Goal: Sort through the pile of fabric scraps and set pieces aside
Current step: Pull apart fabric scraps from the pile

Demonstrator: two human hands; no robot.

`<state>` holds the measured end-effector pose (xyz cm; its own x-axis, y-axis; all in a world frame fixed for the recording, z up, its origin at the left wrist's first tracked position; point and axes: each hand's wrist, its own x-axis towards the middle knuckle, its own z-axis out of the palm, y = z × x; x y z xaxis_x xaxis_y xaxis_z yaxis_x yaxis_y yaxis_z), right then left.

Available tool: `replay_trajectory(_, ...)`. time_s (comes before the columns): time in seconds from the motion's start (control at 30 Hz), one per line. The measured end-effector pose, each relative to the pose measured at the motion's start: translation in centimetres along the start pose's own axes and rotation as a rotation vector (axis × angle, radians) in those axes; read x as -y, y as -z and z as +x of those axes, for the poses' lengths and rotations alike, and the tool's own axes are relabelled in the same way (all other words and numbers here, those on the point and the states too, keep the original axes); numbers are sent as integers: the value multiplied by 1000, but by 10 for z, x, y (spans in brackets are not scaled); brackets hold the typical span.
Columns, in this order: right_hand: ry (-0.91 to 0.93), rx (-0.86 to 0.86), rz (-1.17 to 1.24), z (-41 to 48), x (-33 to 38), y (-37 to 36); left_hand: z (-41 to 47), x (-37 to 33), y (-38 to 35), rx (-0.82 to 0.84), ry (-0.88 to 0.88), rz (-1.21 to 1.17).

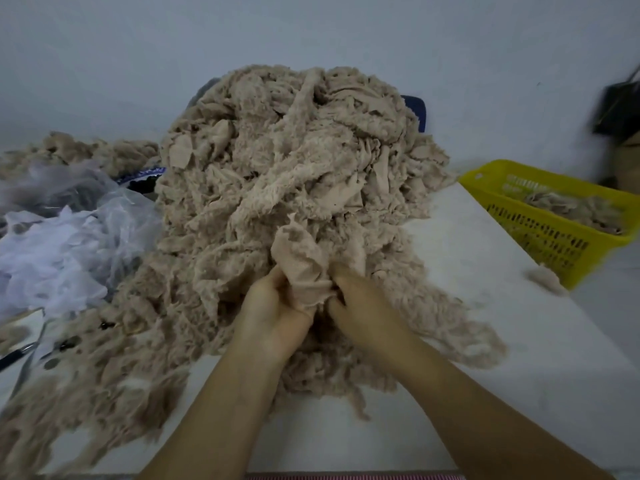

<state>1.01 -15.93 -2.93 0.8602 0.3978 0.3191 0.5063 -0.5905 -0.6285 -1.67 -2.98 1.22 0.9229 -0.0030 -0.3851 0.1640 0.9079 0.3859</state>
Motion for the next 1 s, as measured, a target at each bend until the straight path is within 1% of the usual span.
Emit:
replay_trajectory(0.1,-149,-50,-80,11,-26,16,0,-14,-6,-20,-38,-119)
replay_trajectory(0.17,-218,-78,-137,16,-42,26,2,-22,-5,-35,-97,-84)
replay_trajectory(0.3,-234,-138,-142,25,-53,31,10,-29,-11,-119,-137,-1)
replay_trajectory(0.37,-253,-194,-95,28,-56,38,15,-37,-13,-150,-168,-4)
replay_trajectory(0.43,-260,-240,-12,30,-58,44,19,-43,-8,-144,-186,-21)
replay_trajectory(0.5,-274,-265,16,35,-60,49,22,-47,-3,-140,-169,11)
replay_trajectory(0.57,-351,-309,7,40,-67,56,18,-54,1,-80,-138,20)
replay_trajectory(0.6,-412,-351,15,42,-74,62,20,-60,7,-66,-142,54)
replay_trajectory(0.63,-477,-391,37,42,-82,68,21,-65,15,-87,-189,150)
replay_trajectory(0.67,-529,-415,67,41,-89,74,23,-71,21,-105,-200,164)
replay_trajectory(0.7,-554,-416,91,39,-95,79,23,-75,23,-62,-189,143)
replay_trajectory(0.8,-507,-330,116,39,-89,79,20,-75,20,-37,-136,78)
replay_trajectory(0.83,-469,-301,128,40,-79,77,16,-71,19,-22,-224,78)
replay_trajectory(0.9,-361,-249,169,40,-52,72,14,-65,5,-41,-169,-42)
replay_trajectory(0.93,-291,-197,213,38,-35,70,13,-60,-3,-58,-143,-1)
replay_trajectory(1.0,-147,-28,313,33,2,61,12,-48,-11,-44,-157,59)
